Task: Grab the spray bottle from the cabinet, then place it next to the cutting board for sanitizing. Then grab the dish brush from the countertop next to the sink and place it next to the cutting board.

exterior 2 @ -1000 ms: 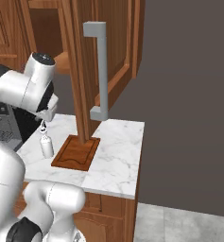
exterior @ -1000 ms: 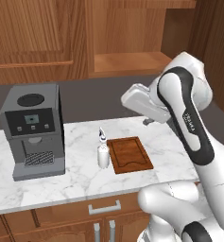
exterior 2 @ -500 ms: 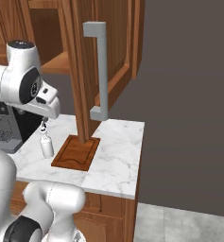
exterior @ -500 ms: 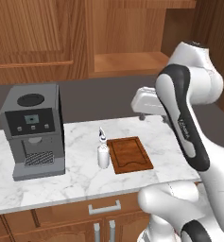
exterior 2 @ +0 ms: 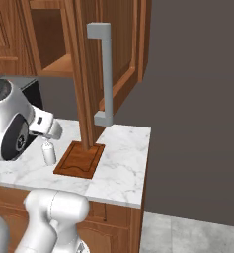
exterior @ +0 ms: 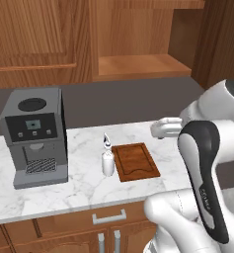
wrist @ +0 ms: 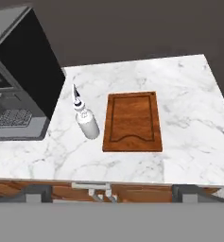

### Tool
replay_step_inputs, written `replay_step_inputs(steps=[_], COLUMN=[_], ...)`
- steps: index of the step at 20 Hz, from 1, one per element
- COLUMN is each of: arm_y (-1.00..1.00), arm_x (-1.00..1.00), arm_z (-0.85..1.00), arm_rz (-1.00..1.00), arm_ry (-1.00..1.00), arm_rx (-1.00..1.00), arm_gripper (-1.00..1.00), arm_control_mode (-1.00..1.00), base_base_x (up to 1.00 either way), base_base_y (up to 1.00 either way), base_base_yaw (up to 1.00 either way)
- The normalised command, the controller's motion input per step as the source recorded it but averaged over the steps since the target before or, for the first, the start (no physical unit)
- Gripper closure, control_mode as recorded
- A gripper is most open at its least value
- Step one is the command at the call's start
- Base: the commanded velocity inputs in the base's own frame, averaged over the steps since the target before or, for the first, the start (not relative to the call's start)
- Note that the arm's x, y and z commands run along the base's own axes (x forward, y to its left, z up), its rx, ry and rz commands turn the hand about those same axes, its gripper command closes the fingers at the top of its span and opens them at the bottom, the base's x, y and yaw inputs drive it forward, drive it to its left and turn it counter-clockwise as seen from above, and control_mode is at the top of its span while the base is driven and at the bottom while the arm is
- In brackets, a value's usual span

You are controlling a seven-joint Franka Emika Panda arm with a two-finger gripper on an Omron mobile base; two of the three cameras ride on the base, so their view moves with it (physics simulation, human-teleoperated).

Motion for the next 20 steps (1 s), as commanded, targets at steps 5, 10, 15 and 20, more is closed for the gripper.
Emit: replay_step_inputs(steps=[5, 10, 15, 20], arm_y=[0.00, 0.00, 0.00, 0.00], arm_x=[-0.17, -0.03, 0.00, 0.00], arm_z=[0.00, 0.00, 0.00, 0.00], arm_rz=[0.00, 0.00, 0.00, 0.00], arm_ry=[-0.56, -0.17, 0.00, 0.00], arm_rx=[-0.11, -0.02, 0.00, 0.00], arm_gripper=[-1.00, -1.00, -1.00, -1.00], arm_control_mode=[-1.00, 1.00, 1.00, 1.00], base_base_x=[0.00, -0.19, -0.73, -1.00], base_base_y=[0.00, -0.04, 0.00, 0.39], base_base_yaw=[0.00, 0.00, 0.00, 0.00])
